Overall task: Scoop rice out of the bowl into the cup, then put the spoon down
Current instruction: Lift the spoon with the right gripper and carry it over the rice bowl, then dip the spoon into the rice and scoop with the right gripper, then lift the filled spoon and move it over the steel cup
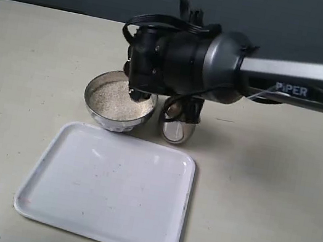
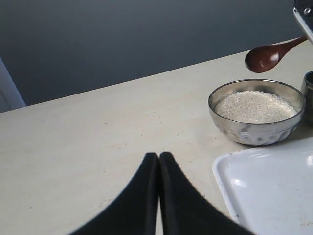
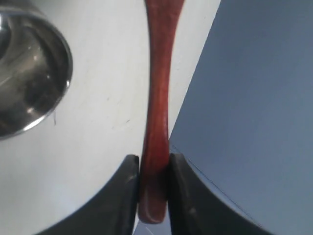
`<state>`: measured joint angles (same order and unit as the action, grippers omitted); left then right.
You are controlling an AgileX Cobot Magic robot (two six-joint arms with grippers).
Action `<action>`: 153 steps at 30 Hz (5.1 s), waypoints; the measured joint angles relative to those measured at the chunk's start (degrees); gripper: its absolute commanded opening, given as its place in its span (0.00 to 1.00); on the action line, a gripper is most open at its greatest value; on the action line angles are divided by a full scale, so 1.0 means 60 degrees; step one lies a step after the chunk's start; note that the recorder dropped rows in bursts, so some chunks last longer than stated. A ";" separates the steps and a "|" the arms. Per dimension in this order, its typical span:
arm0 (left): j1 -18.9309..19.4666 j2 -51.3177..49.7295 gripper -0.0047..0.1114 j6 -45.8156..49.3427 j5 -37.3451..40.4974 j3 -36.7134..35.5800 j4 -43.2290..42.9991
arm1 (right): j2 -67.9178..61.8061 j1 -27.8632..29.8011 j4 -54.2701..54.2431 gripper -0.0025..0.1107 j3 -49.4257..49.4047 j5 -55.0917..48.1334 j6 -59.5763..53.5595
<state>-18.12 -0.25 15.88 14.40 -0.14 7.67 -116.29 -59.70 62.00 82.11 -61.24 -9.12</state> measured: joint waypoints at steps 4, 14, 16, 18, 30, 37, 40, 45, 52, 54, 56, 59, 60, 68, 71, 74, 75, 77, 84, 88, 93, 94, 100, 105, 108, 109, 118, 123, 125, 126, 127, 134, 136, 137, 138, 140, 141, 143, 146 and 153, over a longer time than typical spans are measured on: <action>0.0000 0.0000 0.04 0.0000 0.0000 0.0000 0.0000 | -0.0402 -0.0261 0.0494 0.01 0.0018 0.0054 0.0088; 0.0000 0.0000 0.04 0.0000 0.0000 0.0000 0.0000 | -0.1101 -0.0662 0.0947 0.01 0.0018 0.0032 0.0130; 0.0000 0.0000 0.04 0.0000 0.0000 0.0000 0.0000 | -0.1194 -0.0662 0.1126 0.01 0.0018 -0.0055 0.0216; 0.0000 0.0000 0.04 0.0000 0.0000 0.0000 0.0000 | -0.1258 -0.0662 0.1320 0.01 0.0018 -0.0108 0.0285; 0.0000 0.0000 0.04 0.0000 0.0000 0.0000 0.0000 | -0.1558 -0.0662 0.1779 0.01 0.0018 0.0022 0.0410; 0.0000 0.0000 0.04 0.0000 0.0000 0.0000 0.0000 | -0.1558 -0.0662 0.1787 0.01 0.0018 0.0300 0.0410; 0.0000 0.0000 0.04 0.0000 0.0000 0.0000 0.0000 | -0.1558 -0.0662 0.1744 0.01 0.0018 0.0393 0.0392; 0.0000 0.0000 0.04 0.0000 0.0000 0.0000 0.0000 | -0.1558 -0.0662 0.1333 0.01 0.0039 0.0701 0.0031; 0.0000 0.0000 0.04 0.0000 0.0000 0.0000 0.0000 | -0.1558 -0.0662 0.0961 0.01 0.0058 0.0759 -0.0141; 0.0000 0.0000 0.04 0.0000 0.0000 0.0000 0.0000 | -0.1558 -0.0662 0.0921 0.01 0.0058 0.0759 -0.0141; 0.0000 0.0000 0.04 0.0000 0.0000 0.0000 0.0000 | -0.1558 -0.0662 0.0921 0.01 0.0058 0.0759 -0.0159; 0.0000 0.0000 0.04 0.0000 0.0000 0.0000 0.0000 | -0.1558 -0.0662 0.0921 0.01 0.0058 0.0759 -0.0159; 0.0000 0.0000 0.04 0.0000 0.0000 0.0000 0.0000 | -0.1558 -0.0662 0.0901 0.01 0.0058 0.0759 -0.0159; 0.0000 0.0000 0.04 0.0000 0.0000 0.0000 0.0000 | -0.1558 -0.0662 0.0881 0.01 0.0058 0.0759 -0.0198; 0.0000 0.0000 0.04 0.0000 0.0000 0.0000 0.0000 | -0.1496 -0.0662 0.0753 0.01 0.0058 0.0938 -0.0217; 0.0000 0.0000 0.04 0.0000 0.0000 0.0000 0.0000 | -0.1376 -0.0662 0.0513 0.01 0.0058 0.1191 -0.0236; 0.0000 0.0000 0.04 0.0000 0.0000 0.0000 0.0000 | -0.1335 -0.0662 0.0469 0.01 0.0058 0.1199 -0.0262; 0.0000 0.0000 0.04 0.0000 0.0000 0.0000 0.0000 | -0.1270 -0.0662 0.0239 0.01 0.0058 0.1207 -0.0410; 0.0000 0.0000 0.04 0.0000 0.0000 0.0000 0.0000 | -0.1255 -0.0645 -0.0224 0.01 0.0058 0.1242 -0.0587; 0.0000 0.0000 0.04 0.0000 0.0000 0.0000 0.0000 | -0.1255 -0.0645 -0.0168 0.01 0.0058 0.1242 -0.0625; 0.0000 0.0000 0.04 0.0000 0.0000 0.0000 0.0000 | -0.1255 -0.0624 -0.0168 0.01 0.0058 0.1242 -0.0625; 0.0000 0.0000 0.04 0.0000 0.0000 0.0000 0.0000 | -0.1255 -0.0584 -0.0168 0.01 0.0058 0.1261 -0.0625; 0.0000 0.0000 0.04 0.0000 0.0000 0.0000 0.0000 | -0.1255 -0.0374 -0.0185 0.01 0.0058 0.1278 -0.0681; 0.0000 0.0000 0.04 0.0000 0.0000 0.0000 0.0000 | -0.0995 -0.0374 -0.0224 0.01 0.0058 0.1297 -0.0703; 0.0000 0.0000 0.04 0.0000 0.0000 0.0000 0.0000 | -0.0870 -0.0294 -0.0357 0.01 0.0058 0.1382 -0.0703; 0.0000 0.0000 0.04 0.0000 0.0000 0.0000 0.0000 | -0.0849 -0.0246 -0.0408 0.01 0.0058 0.1379 -0.0686; 0.0000 0.0000 0.04 0.0000 0.0000 0.0000 0.0000 | -0.0660 0.0012 -0.1084 0.01 0.0058 0.1496 -0.0932; 0.0000 0.0000 0.04 0.0000 0.0000 0.0000 0.0000 | -0.0597 0.0012 -0.1670 0.01 0.0058 0.1518 -0.1092; 0.0000 0.0000 0.04 0.0000 0.0000 0.0000 0.0000 | -0.0557 0.0012 -0.1786 0.01 0.0058 0.1561 -0.1113; 0.0000 0.0000 0.04 0.0000 0.0000 0.0000 0.0000 | -0.0535 0.0012 -0.1814 0.01 0.0058 0.1577 -0.1113; 0.0000 0.0000 0.04 0.0000 0.0000 0.0000 0.0000 | -0.0494 0.0012 -0.1846 0.01 0.0058 0.1577 -0.1113; 0.0000 0.0000 0.04 0.0000 0.0000 0.0000 0.0000 | -0.0178 0.0254 -0.2235 0.01 0.0058 0.1598 -0.1153; 0.0000 0.0000 0.04 0.0000 0.0000 0.0000 0.0000 | -0.0099 0.0480 -0.2490 0.01 0.0058 0.1598 -0.1178; 0.0000 0.0000 0.04 0.0000 0.0000 0.0000 0.0000 | -0.0062 0.0591 -0.2626 0.01 0.0058 0.1598 -0.1248; 0.0000 0.0000 0.04 0.0000 0.0000 0.0000 0.0000 | -0.0026 0.0668 -0.2779 0.01 0.0058 0.1598 -0.1317; 0.0000 0.0000 0.04 0.0000 0.0000 0.0000 0.0000 | 0.0083 0.0844 -0.3019 0.01 0.0058 0.1581 -0.1372; 0.0000 0.0000 0.04 0.0000 0.0000 0.0000 0.0000 | 0.0123 0.0895 -0.3067 0.01 0.0058 0.1563 -0.1411; 0.0000 0.0000 0.04 0.0000 0.0000 0.0000 0.0000 | 0.0248 0.1010 -0.3239 0.01 0.0058 0.1493 -0.1432; 0.0000 0.0000 0.04 0.0000 0.0000 0.0000 0.0000 | 0.0424 0.1156 -0.3428 0.01 0.0058 0.1324 -0.1451; 0.0000 0.0000 0.04 0.0000 0.0000 0.0000 0.0000 | 0.0832 0.1325 -0.4202 0.01 0.0058 0.0604 -0.1471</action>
<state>-18.12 -0.25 15.88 14.40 -0.14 7.67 -111.30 -51.75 36.79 82.45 -57.62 -17.94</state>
